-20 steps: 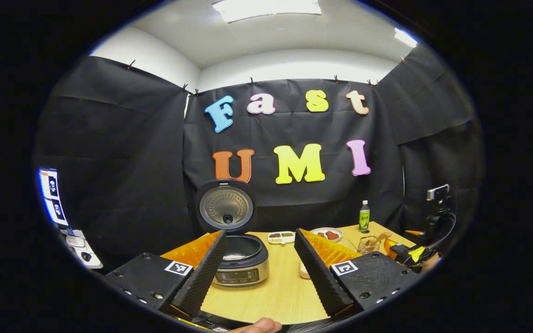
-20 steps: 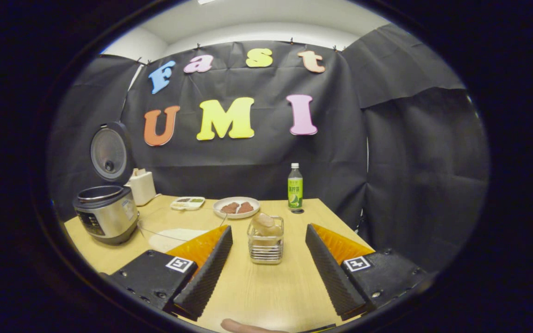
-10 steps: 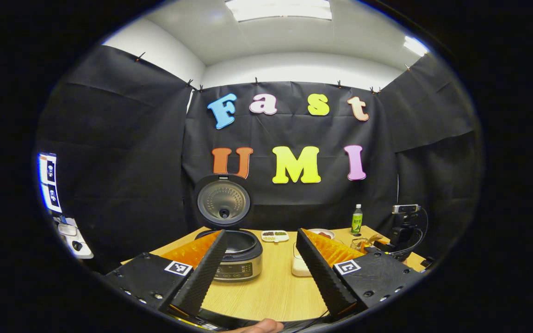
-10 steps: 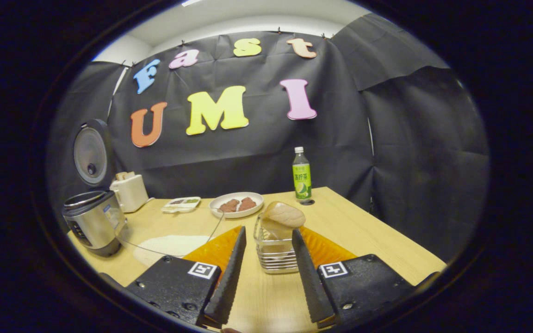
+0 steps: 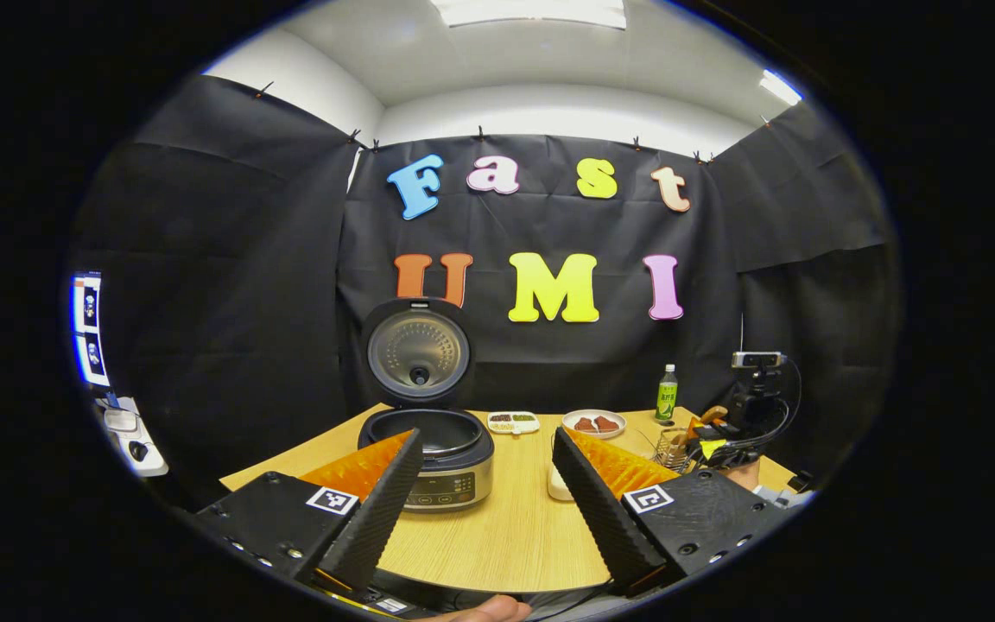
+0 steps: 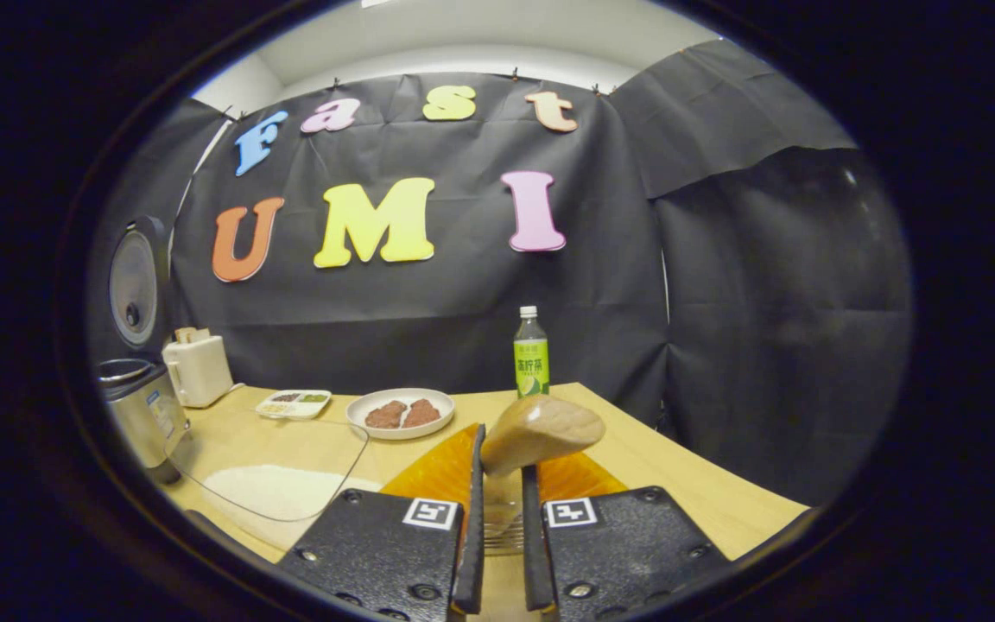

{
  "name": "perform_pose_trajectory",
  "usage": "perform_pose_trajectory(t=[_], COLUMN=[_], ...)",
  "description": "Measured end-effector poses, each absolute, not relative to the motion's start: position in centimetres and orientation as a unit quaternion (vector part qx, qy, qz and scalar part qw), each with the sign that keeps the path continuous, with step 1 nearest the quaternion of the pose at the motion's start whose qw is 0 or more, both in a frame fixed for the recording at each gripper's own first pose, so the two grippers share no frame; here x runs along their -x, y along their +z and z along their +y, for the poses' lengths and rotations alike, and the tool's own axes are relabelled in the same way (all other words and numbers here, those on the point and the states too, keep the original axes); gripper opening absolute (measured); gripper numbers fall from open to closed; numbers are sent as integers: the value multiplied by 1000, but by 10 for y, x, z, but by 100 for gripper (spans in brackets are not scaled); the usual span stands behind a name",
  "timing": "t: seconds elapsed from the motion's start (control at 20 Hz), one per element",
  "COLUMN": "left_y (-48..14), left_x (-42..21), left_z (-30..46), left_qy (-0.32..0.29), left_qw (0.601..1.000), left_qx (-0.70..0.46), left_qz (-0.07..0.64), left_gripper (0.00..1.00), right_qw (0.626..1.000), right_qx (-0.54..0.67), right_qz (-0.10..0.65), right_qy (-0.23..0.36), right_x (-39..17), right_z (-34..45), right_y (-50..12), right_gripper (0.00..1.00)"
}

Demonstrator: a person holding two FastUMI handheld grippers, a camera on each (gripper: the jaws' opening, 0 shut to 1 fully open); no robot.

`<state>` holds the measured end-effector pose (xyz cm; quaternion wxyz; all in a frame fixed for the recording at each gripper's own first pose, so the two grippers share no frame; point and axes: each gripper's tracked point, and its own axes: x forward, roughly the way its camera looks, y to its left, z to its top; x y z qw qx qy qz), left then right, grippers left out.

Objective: Close the left gripper, press the button to open the rice cooker; take a wooden spoon from the chopstick holder with the right hand, scoop a spoonful of rice and pour it into the rice cooker, then put the wooden spoon back into the chopstick holder.

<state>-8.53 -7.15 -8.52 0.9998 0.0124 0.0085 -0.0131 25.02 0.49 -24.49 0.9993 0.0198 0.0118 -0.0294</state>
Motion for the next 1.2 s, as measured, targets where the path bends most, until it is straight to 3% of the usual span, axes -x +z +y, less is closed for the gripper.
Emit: perform_pose_trajectory(t=[0.4, 0.55, 0.95, 1.2], left_y=[-84, -83, -89, -101], left_x=[88, 90, 92, 91], left_z=[-59, -54, -35, -23], left_qy=[-8, -7, 2, 6], left_qw=[1000, 1000, 1000, 1000], left_qx=[-12, -5, 6, 10], left_qz=[7, 8, 12, 25], left_gripper=[96, 96, 96, 95], right_qw=[998, 997, 989, 986], right_qx=[32, 36, 27, 62], right_qz=[-59, -56, -30, -5], right_qy=[-5, 34, 144, 156], right_x=[-246, -236, -210, -228], right_z=[16, 45, 145, 174], right_y=[-153, -140, -126, -172], right_gripper=[14, 13, 10, 10])
